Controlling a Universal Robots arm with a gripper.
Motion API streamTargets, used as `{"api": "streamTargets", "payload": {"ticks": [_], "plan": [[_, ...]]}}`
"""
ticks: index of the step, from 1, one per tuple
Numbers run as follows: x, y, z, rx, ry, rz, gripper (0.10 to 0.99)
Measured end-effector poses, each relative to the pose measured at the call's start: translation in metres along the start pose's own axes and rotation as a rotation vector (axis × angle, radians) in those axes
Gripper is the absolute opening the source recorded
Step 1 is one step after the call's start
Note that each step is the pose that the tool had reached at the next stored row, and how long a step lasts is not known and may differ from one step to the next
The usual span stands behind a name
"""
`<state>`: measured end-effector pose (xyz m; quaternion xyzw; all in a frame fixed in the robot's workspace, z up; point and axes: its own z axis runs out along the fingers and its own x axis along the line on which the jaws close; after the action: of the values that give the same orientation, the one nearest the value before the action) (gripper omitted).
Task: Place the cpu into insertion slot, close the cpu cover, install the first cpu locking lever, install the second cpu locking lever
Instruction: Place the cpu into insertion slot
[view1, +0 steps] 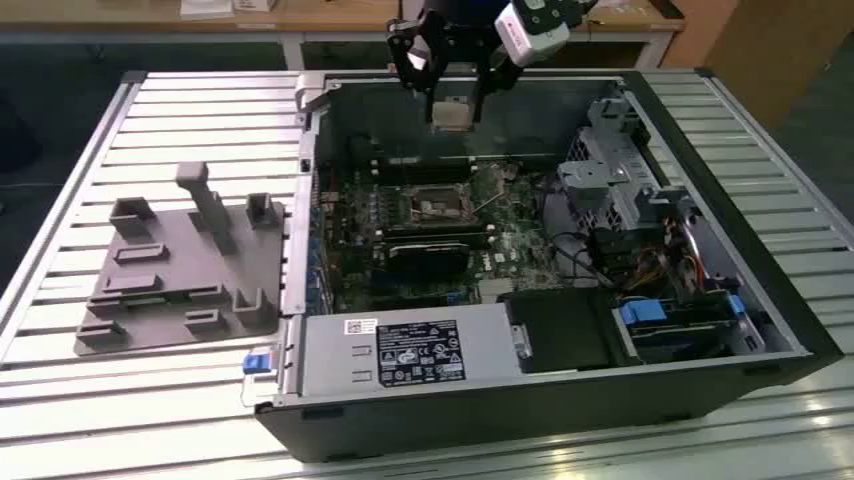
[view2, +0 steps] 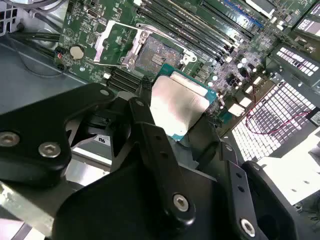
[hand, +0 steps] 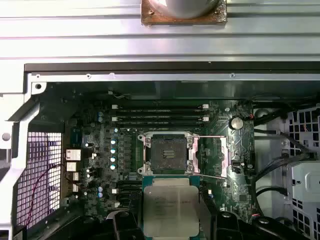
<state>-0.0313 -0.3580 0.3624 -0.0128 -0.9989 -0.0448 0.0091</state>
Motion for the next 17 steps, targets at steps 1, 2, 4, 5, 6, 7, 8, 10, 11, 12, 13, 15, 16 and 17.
{"api": "streamTargets", "payload": {"ticks": [1,2,4,5,6,7,8,10,11,12,13,15,16,17], "plan": [[0.0000,0.0000,0.0000,0.000,0.0000,0.000,0.537],[0.0000,0.0000,0.0000,0.000,0.0000,0.000,0.537],[0.0000,0.0000,0.0000,0.000,0.0000,0.000,0.537],[0.0000,0.0000,0.0000,0.000,0.0000,0.000,0.537],[0.0000,0.0000,0.0001,0.000,0.0001,0.000,0.537],[0.0000,0.0000,0.0002,0.000,0.0000,0.000,0.537],[0.0000,0.0000,0.0003,0.000,0.0000,0.000,0.537],[0.0000,-0.0001,0.0009,0.000,0.0000,0.000,0.537],[0.0000,-0.0001,0.0013,0.000,0.0000,0.000,0.537],[0.0000,-0.0001,0.0016,0.000,0.0000,0.000,0.537],[0.0000,-0.0002,0.0020,0.000,0.0000,0.000,0.537],[-0.0001,-0.0002,0.0028,0.000,0.0000,0.000,0.537],[-0.0001,-0.0003,0.0032,0.000,0.0000,0.000,0.537],[-0.0001,-0.0003,0.0036,0.000,-0.0001,0.000,0.537]]}}
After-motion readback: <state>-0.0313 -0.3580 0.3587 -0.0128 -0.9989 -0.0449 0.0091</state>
